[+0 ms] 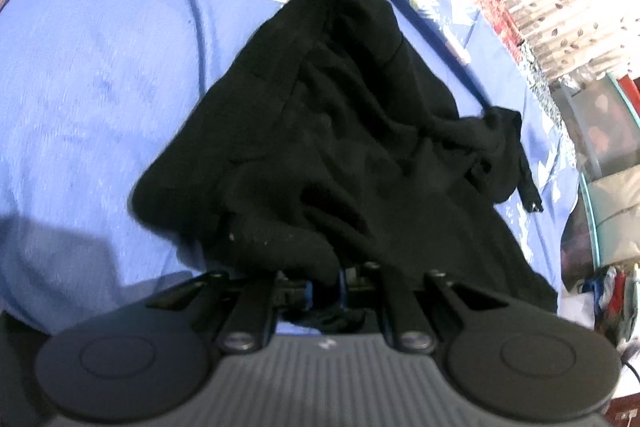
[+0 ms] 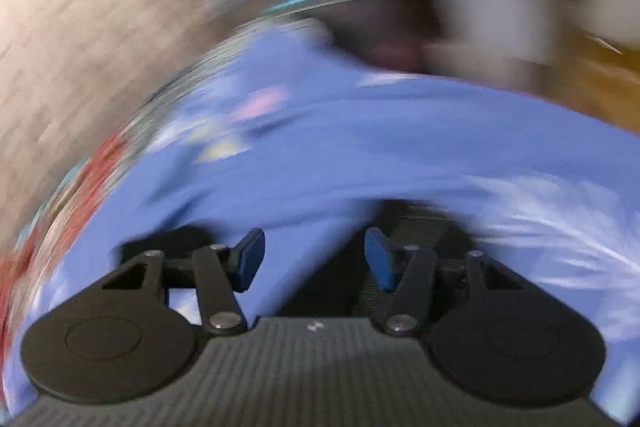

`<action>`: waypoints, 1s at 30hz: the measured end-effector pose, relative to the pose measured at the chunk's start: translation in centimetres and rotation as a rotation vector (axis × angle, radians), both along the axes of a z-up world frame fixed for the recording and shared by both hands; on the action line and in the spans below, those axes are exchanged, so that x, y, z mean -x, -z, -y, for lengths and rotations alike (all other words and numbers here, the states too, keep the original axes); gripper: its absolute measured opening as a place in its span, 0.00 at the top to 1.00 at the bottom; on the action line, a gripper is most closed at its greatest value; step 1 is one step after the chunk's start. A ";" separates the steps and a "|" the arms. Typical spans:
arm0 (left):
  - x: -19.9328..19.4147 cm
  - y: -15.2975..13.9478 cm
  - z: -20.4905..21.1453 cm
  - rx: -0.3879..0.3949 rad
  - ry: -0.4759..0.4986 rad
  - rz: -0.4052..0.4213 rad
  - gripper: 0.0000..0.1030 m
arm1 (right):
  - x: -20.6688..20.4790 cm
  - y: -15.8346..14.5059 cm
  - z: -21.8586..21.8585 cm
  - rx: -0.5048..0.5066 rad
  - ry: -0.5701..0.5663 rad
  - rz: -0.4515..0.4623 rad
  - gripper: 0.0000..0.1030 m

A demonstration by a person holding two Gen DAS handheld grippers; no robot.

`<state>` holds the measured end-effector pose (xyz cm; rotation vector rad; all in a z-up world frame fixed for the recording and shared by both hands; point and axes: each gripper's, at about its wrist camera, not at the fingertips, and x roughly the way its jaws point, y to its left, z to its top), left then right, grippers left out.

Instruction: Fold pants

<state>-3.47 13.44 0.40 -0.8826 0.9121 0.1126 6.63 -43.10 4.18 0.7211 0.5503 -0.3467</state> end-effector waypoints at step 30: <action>6.5 -2.3 -4.7 -0.085 -0.063 -0.039 0.92 | 11.3 4.7 -0.9 -0.082 0.041 -0.218 0.84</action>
